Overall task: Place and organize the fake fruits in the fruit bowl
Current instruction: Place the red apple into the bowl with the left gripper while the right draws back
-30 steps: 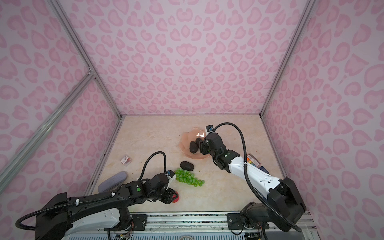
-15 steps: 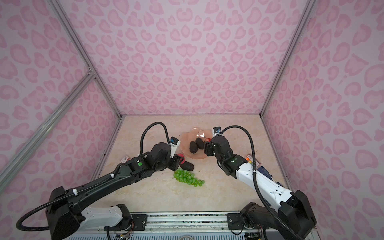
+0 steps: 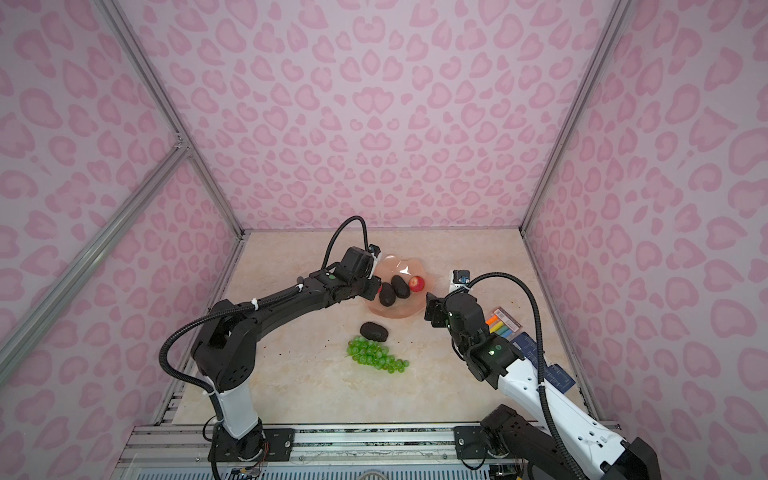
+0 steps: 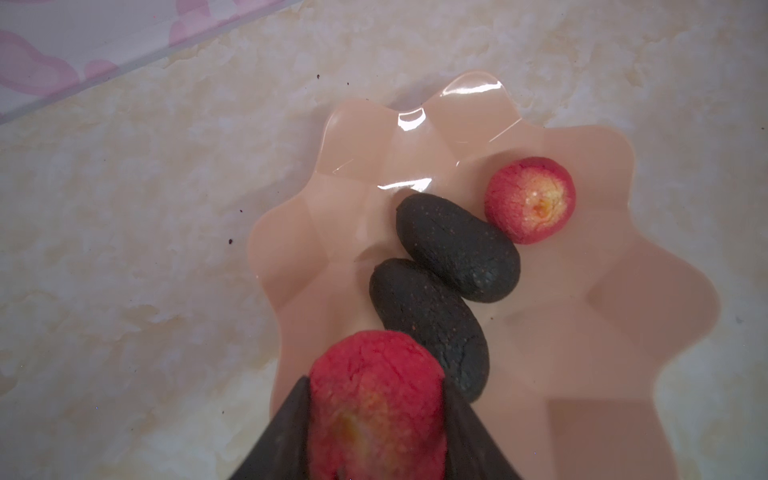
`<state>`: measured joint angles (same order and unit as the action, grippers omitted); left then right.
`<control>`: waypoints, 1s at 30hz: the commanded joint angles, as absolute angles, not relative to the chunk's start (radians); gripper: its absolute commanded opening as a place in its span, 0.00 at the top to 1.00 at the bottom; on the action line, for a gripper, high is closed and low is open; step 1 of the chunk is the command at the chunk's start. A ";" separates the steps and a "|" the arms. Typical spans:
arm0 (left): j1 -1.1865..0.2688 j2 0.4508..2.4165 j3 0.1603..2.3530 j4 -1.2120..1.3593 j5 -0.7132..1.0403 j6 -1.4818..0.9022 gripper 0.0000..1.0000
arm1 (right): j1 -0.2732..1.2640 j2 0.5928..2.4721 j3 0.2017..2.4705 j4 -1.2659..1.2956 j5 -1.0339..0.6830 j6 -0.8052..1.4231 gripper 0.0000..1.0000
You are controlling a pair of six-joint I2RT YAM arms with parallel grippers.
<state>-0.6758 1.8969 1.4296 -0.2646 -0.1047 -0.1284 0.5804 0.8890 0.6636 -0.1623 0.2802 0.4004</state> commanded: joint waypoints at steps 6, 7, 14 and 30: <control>-0.675 2.006 1.510 -0.293 -0.105 -0.117 0.54 | 0.567 0.858 0.648 -0.186 0.310 0.409 0.13; -0.675 2.015 1.515 -0.302 -0.114 -0.118 0.54 | 0.565 0.857 0.646 -0.183 0.308 0.409 0.13; -0.675 2.008 1.506 -0.313 -0.126 -0.122 0.44 | 0.549 0.860 0.639 -0.169 0.293 0.411 0.13; -0.675 1.674 1.438 -0.243 -0.115 -0.128 0.31 | 0.540 0.913 0.656 -0.160 0.164 0.345 0.17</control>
